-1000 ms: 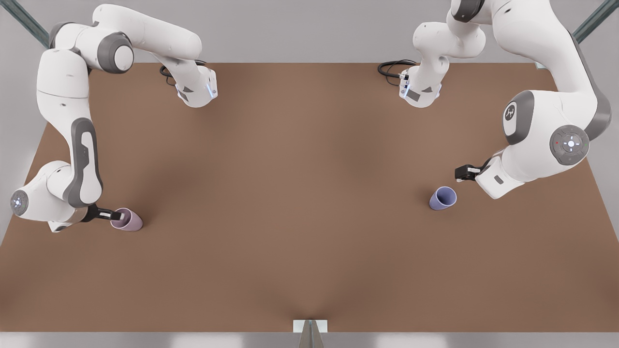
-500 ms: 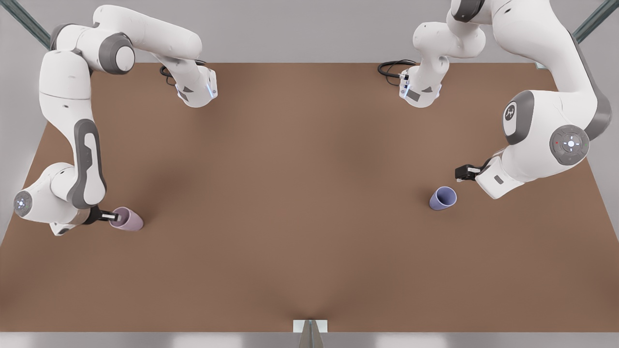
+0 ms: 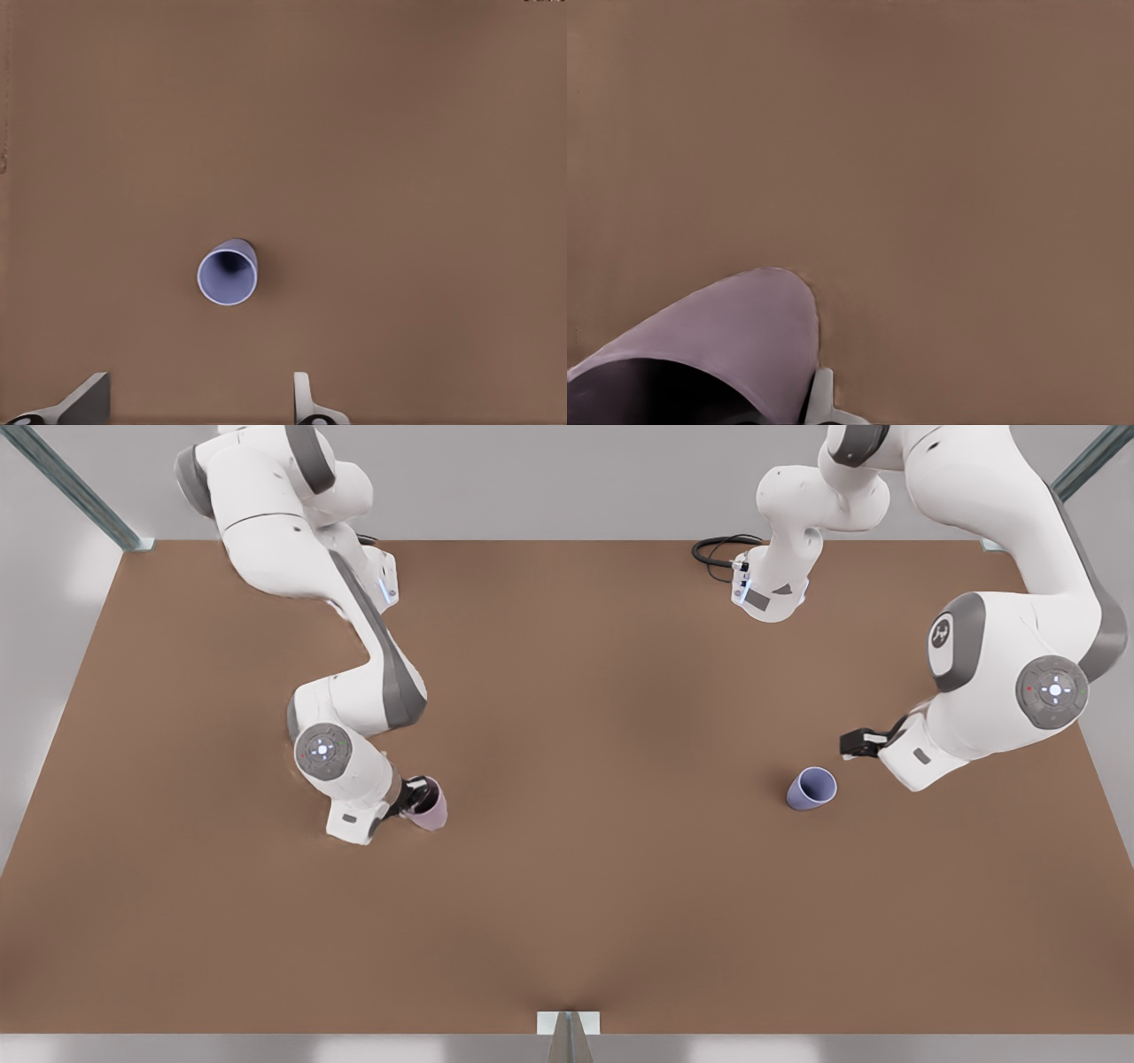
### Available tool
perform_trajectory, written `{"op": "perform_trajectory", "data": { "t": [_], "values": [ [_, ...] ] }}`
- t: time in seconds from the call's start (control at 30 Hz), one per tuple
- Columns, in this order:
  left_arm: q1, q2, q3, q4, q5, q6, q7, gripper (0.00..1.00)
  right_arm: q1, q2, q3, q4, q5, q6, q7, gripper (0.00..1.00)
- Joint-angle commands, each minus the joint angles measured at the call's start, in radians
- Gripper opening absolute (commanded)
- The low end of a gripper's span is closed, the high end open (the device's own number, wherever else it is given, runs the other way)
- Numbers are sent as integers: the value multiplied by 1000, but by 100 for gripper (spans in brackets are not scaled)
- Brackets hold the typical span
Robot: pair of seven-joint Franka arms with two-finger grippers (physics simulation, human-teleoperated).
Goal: Stack the cups, with the pink cup at the bottom and the purple cup at the top
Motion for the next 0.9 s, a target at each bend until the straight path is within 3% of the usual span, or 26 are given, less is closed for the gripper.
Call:
{"op": "perform_trajectory", "data": {
  "t": [0.0, 0.07, 0.1, 0.2, 0.23, 0.33, 0.57, 0.7, 0.73, 0.77, 0.8, 0.87],
  "values": [
    [2, 9, 3, 5, 2, 14, -1, 100, 83, 27, 2, 47, -10, -56, 736, 21],
    [3, 15, 6, -7, 12, 66, -8, 100, 174, 165, 3, 260, -8, -145, 912, 21],
    [3, -13, 6, -125, 19, 195, -10, 100, 204, 257, 36, 420, -7, -208, 994, 21],
    [16, -25, 6, -328, 19, 379, -2, 100, 212, 492, 131, 728, -8, -188, 1208, 21],
    [37, -23, 6, -362, 19, 419, 1, 100, 272, 526, 117, 766, -10, -142, 1253, 21],
    [57, -20, 6, -480, 17, 546, 1, 100, 278, 575, 169, 768, 6, 6, 1302, 21],
    [79, 55, 6, -553, 6, 726, -10, 100, 312, 668, 171, 793, 7, 123, 1305, 21],
    [100, 63, 6, -595, 9, 735, 6, 100, 313, 698, 168, 791, 6, 169, 1305, 21],
    [102, 64, 6, -613, 9, 752, 6, 100, 313, 699, 168, 791, 6, 169, 1305, 25],
    [114, 63, 6, -629, 9, 751, 6, 100, 313, 699, 166, 789, 6, 174, 1307, 54],
    [115, 63, 6, -642, 9, 751, 6, 100, 315, 704, 163, 788, 6, 175, 1308, 71],
    [120, 67, 6, -650, 9, 752, 6, 100, 333, 705, 158, 788, 4, 183, 1313, 87]
  ]
}}
